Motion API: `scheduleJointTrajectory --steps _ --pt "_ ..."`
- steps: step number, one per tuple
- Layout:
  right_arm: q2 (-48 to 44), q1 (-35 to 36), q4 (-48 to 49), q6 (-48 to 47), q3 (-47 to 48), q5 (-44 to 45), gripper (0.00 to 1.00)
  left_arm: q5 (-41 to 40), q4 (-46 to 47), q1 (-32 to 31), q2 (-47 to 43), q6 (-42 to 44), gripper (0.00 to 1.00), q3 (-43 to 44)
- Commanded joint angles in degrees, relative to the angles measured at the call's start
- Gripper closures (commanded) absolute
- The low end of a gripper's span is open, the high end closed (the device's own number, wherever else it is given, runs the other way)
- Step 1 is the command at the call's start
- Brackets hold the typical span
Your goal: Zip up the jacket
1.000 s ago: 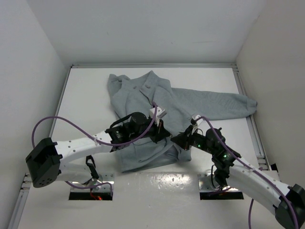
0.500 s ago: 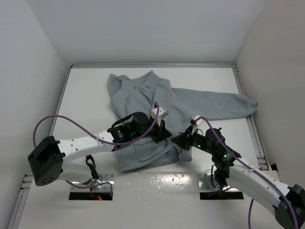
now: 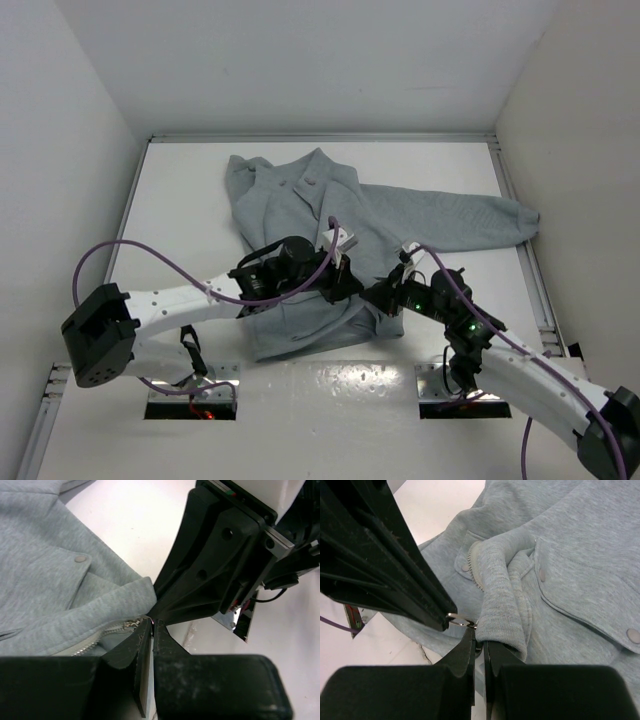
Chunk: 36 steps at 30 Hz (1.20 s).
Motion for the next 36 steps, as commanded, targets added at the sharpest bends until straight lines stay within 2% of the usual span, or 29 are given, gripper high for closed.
scheduleJointTrajectory --steps 1,7,13,20,23,24,28,34,36 --pt "-1.73 -0.1 9.94 0.05 4.32 1.11 1.0 3.2 -3.36 -1.61 1.59 -0.52 0.89 -0.15" --pt "-2.87 -0.18 8.81 -0.39 5.12 0.94 1.0 0.04 -4.5 -1.61 1.59 -1.05 0.89 -0.15" --pt "-3.49 -0.18 7.22 -0.47 5.38 0.59 1.0 -4.61 -6.17 -1.09 1.59 -0.52 0.97 -0.15" --pt "-3.66 -0.1 7.04 -0.3 5.29 -0.12 1.0 -4.71 -7.22 0.24 1.59 0.01 1.0 0.9" --pt "-3.32 -0.27 7.57 -0.12 5.21 -0.12 1.0 -3.22 -6.7 0.24 1.59 0.01 0.95 0.9" --pt "-3.31 -0.1 7.66 -0.12 5.29 -0.2 1.0 -2.61 -6.7 0.24 1.59 0.53 0.89 0.9" --pt "-3.4 -0.27 7.83 -0.03 5.38 -0.56 1.0 -2.6 -6.08 0.24 1.59 0.53 0.83 0.9" --pt "-3.23 -0.27 8.36 0.32 5.38 -1.35 1.0 -2.6 -5.55 0.24 2.12 0.53 0.82 0.9" --pt "-3.23 -0.18 8.36 0.32 5.29 -1.44 1.0 -2.6 -5.03 0.24 2.12 1.05 0.85 0.9"
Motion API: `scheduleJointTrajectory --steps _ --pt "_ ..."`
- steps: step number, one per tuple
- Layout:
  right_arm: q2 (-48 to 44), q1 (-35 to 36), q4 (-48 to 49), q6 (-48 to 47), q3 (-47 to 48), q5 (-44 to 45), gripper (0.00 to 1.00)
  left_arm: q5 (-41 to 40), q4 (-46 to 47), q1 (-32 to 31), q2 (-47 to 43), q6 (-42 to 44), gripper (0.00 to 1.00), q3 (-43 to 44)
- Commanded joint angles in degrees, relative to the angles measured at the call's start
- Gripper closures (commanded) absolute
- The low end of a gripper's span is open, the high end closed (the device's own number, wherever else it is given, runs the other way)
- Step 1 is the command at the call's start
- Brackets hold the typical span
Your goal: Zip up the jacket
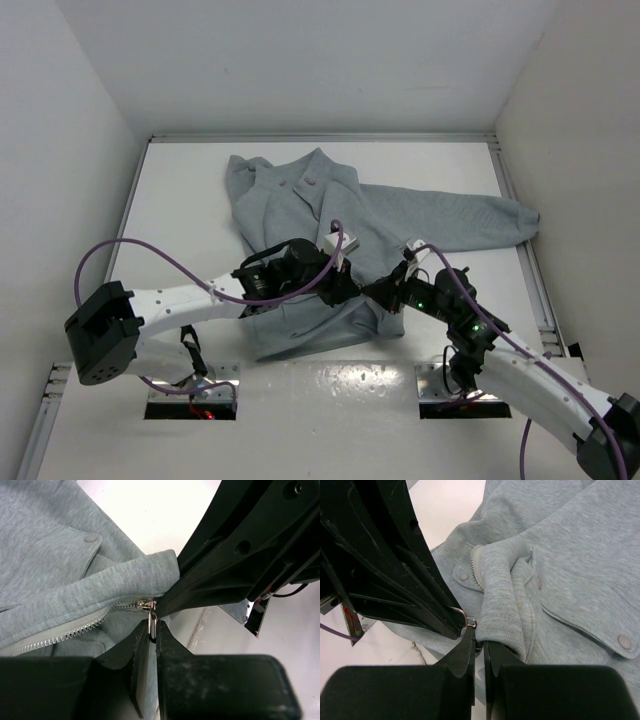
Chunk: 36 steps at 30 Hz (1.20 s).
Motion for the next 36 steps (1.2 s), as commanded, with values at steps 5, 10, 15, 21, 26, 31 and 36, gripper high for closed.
scheduleJointTrajectory --steps 5,10,15,21,26,31,36 --pt "-1.17 0.17 10.03 1.04 3.78 -2.62 1.0 2.98 0.91 0.45 1.05 1.15 0.93 0.47" --pt "-1.08 0.17 10.29 0.95 3.87 -3.32 1.0 4.31 3.02 0.98 1.05 1.67 0.94 0.47" --pt "-2.31 0.25 7.92 -0.62 4.49 -3.59 1.0 4.31 1.53 3.35 1.05 0.98 1.0 0.47" --pt "-6.0 0.17 1.07 -3.7 5.63 -5.43 1.0 5.01 -2.51 9.67 1.05 -2.02 1.0 0.99" --pt "-9.52 0.17 -2.97 -6.51 5.72 -7.36 1.0 4.4 -4.71 13.02 1.66 -2.02 1.0 0.99" --pt "-12.15 0.08 -6.74 -8.18 6.07 -7.98 1.0 1.24 -7.61 16.09 2.28 0.7 1.0 3.53" --pt "-14.88 0.25 -14.55 -10.65 7.12 -5.88 1.0 -2.8 -10.77 21.36 3.86 7.54 1.0 7.14"
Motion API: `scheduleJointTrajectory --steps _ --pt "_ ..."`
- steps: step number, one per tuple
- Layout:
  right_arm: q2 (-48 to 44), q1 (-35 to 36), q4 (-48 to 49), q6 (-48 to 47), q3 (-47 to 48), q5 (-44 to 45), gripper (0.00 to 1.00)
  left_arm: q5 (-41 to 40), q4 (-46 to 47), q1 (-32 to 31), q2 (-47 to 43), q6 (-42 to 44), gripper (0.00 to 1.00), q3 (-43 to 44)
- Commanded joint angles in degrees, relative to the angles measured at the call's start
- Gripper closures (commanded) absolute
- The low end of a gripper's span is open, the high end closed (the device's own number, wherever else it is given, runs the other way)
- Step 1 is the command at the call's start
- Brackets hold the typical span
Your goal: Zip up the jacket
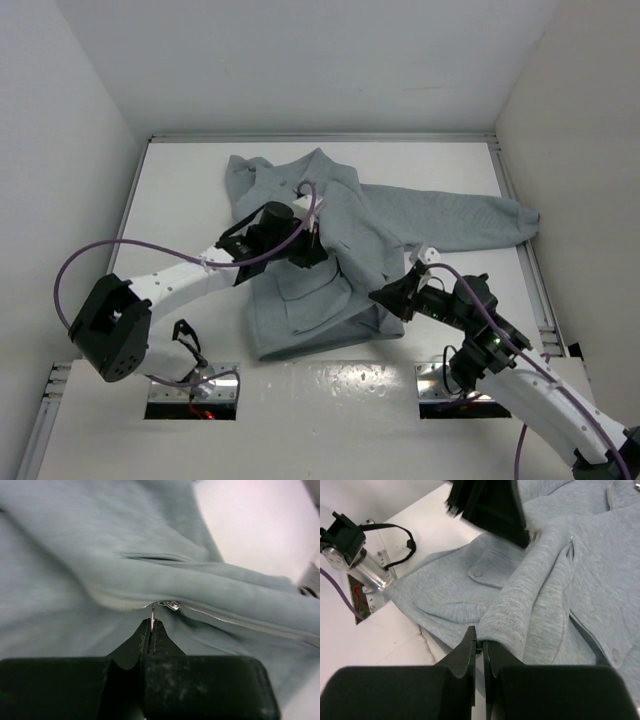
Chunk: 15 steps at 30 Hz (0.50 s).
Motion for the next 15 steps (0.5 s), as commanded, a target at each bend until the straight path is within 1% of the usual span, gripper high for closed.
scheduleJointTrajectory --steps 1,6,9,13,15 --pt "-2.51 0.1 -3.93 -2.91 4.67 -0.93 1.0 -9.01 -3.41 5.06 1.06 6.66 1.0 4.61" --pt "-5.32 -0.42 -11.93 -4.67 5.21 2.14 1.0 -13.68 -5.0 11.21 3.95 13.17 1.0 8.04" --pt "-6.64 -1.21 -13.78 -5.02 5.03 3.55 1.0 -14.38 -3.86 14.02 5.89 16.6 1.0 8.57" --pt "-7.7 -1.74 -16.33 -5.37 4.59 5.66 1.0 -15.44 -2.02 15.7 7.74 22.12 1.0 9.27" --pt "-8.05 -1.74 -16.51 -5.72 4.5 5.84 1.0 -12.56 -1.4 15.71 7.74 24.15 1.0 9.8"
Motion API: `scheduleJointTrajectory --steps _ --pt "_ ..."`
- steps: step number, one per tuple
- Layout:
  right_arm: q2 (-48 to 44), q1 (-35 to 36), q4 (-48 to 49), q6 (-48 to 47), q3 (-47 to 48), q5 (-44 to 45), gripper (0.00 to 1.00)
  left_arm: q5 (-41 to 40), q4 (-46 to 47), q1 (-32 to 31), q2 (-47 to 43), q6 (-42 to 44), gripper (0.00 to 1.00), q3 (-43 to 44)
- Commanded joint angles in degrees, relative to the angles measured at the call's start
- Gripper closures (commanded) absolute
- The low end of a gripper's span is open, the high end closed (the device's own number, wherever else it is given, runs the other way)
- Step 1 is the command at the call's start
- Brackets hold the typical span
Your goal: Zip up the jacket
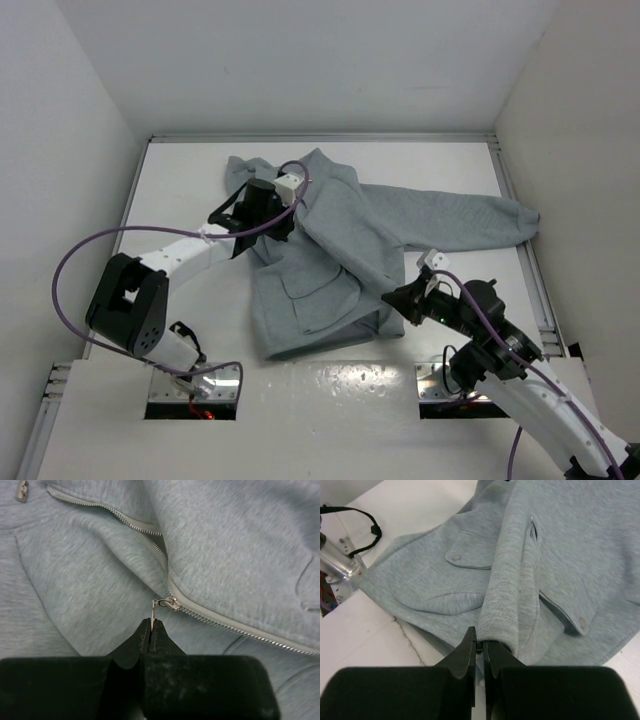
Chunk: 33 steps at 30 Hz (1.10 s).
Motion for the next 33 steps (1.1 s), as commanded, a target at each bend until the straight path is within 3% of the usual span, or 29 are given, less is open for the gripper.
scheduleJointTrajectory --steps 1,3,4,5,8,11,17,23,24,27,33 --pt "-1.16 -0.28 -2.0 -1.09 2.05 0.85 1.0 -0.1 3.43 2.05 -0.39 7.26 1.0 2.61" --pt "-0.82 -0.19 -1.74 -0.83 2.14 1.38 0.99 3.95 3.44 2.05 -1.09 7.27 1.0 2.0" --pt "-0.64 -0.37 -2.0 -0.74 2.32 1.55 0.91 6.24 3.44 1.0 -2.48 7.27 1.0 1.99" --pt "-0.29 -0.28 -1.83 -0.74 2.93 1.99 0.62 8.44 3.44 0.21 -3.11 7.27 1.0 1.47" --pt "0.24 -0.19 1.49 -1.44 3.46 2.17 0.23 11.96 3.96 -3.74 -6.0 7.27 1.0 0.07" --pt "1.38 -0.28 4.83 -1.97 4.42 3.13 0.15 13.64 3.96 -8.13 -8.03 6.58 1.0 -1.16" --pt "11.2 -0.19 13.01 1.53 5.13 5.16 0.12 20.06 3.96 -13.32 -9.97 4.73 1.0 -1.7" --pt "28.49 -0.28 32.17 11.02 3.29 3.41 0.12 20.06 4.49 -15.62 -9.44 2.7 1.0 -2.22" --pt "30.11 -0.02 39.41 11.82 2.85 2.88 0.12 20.06 4.49 -15.62 -9.44 2.7 1.0 -2.22" --pt "38.11 1.2 49.03 13.76 3.28 1.47 0.12 19.53 4.49 -15.01 -9.44 2.18 1.0 -2.22" --pt "50.93 5.6 57.06 12.46 4.69 6.3 0.12 24.36 4.49 -12.11 -8.3 -0.02 1.0 -2.22"
